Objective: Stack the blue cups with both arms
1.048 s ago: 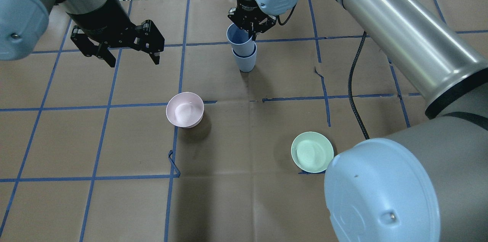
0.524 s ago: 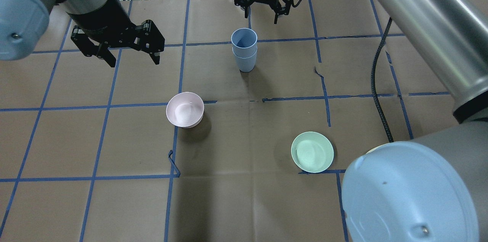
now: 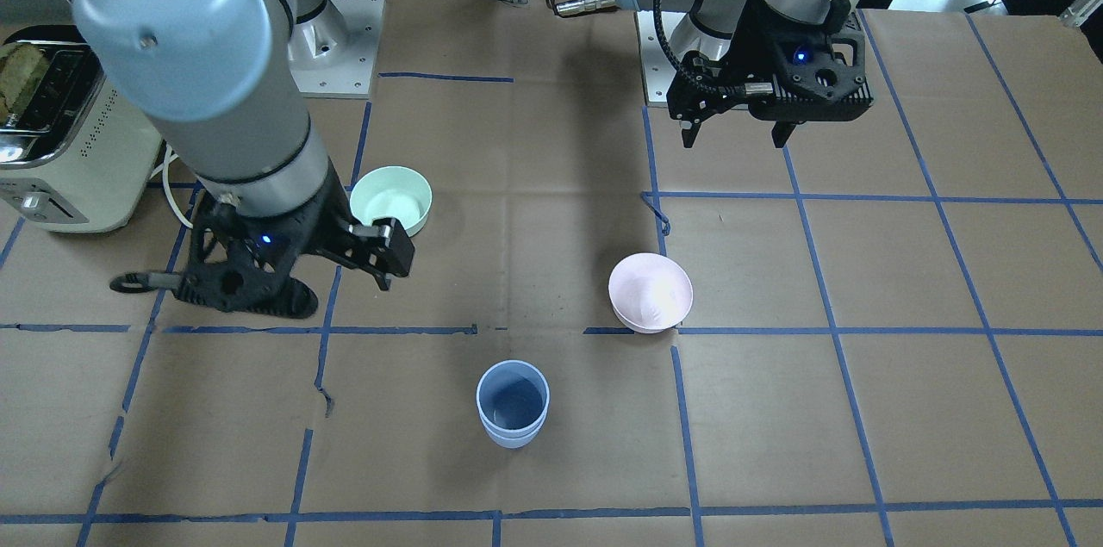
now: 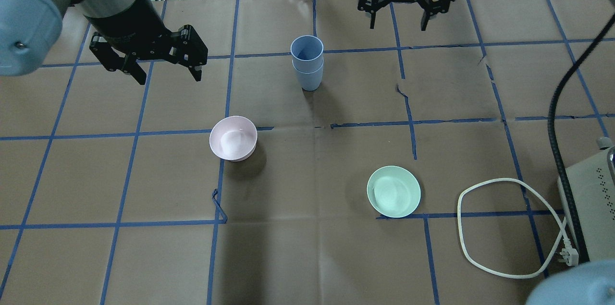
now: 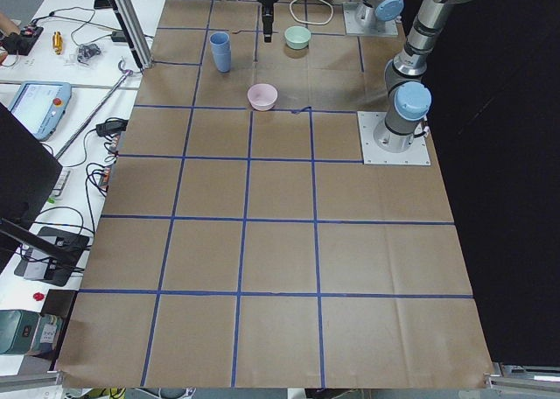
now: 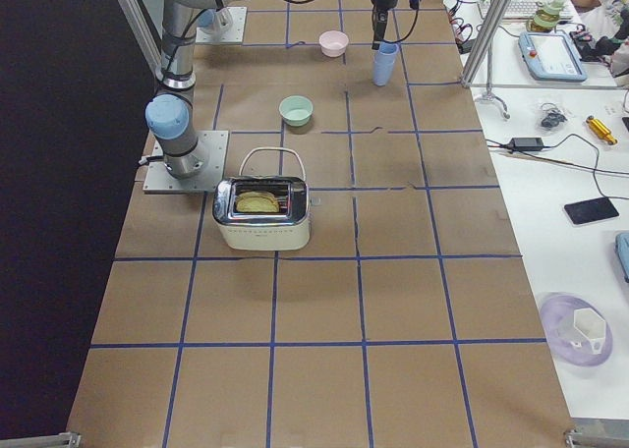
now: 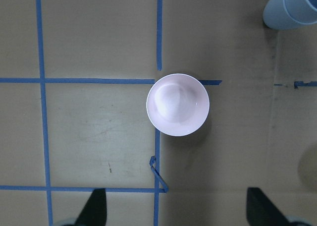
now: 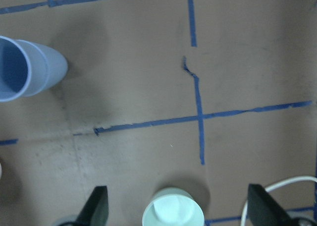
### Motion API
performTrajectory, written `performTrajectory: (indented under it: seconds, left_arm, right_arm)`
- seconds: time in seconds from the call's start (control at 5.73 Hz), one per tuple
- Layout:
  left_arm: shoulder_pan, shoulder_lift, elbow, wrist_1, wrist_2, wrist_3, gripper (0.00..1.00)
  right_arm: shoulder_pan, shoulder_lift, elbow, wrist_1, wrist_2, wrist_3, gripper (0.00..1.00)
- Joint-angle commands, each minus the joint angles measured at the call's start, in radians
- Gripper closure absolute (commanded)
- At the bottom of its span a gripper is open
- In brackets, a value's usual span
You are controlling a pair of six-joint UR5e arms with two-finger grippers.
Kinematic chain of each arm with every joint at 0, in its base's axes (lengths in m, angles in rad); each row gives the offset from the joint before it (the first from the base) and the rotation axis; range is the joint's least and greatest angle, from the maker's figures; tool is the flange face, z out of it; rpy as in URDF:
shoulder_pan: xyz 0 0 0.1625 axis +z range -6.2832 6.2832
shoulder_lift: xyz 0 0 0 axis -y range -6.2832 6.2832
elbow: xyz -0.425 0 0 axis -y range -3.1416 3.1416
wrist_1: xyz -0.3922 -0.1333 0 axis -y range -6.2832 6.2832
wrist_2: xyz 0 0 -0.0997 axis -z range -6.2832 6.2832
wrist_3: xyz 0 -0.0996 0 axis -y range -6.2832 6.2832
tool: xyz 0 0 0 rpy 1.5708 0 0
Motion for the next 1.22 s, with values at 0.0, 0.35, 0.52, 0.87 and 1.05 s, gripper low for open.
performTrajectory:
  seconds: [0.0,0.35,0.52,0.87,1.05]
  left_arm:
    - [0.0,0.001,-0.001,0.002,0.0,0.002,0.01]
    - [-0.001,-0.005,-0.003,0.003,0.0,-0.002,0.01]
    - [-0.001,-0.005,-0.003,0.003,0.0,0.0,0.01]
    - [-0.001,-0.005,-0.003,0.003,0.0,0.0,0.01]
    - [-0.001,-0.005,-0.003,0.003,0.0,0.0,0.01]
  right_arm:
    - [-0.087,-0.22,0.223,-0.008,-0.01,-0.075,0.0]
    - [-0.093,-0.239,0.262,-0.038,-0.007,-0.074,0.0]
    - [-0.092,-0.241,0.262,-0.038,-0.007,-0.072,0.0]
    - [-0.092,-0.241,0.264,-0.038,-0.007,-0.071,0.0]
    - [-0.092,-0.239,0.264,-0.04,-0.005,-0.071,0.0]
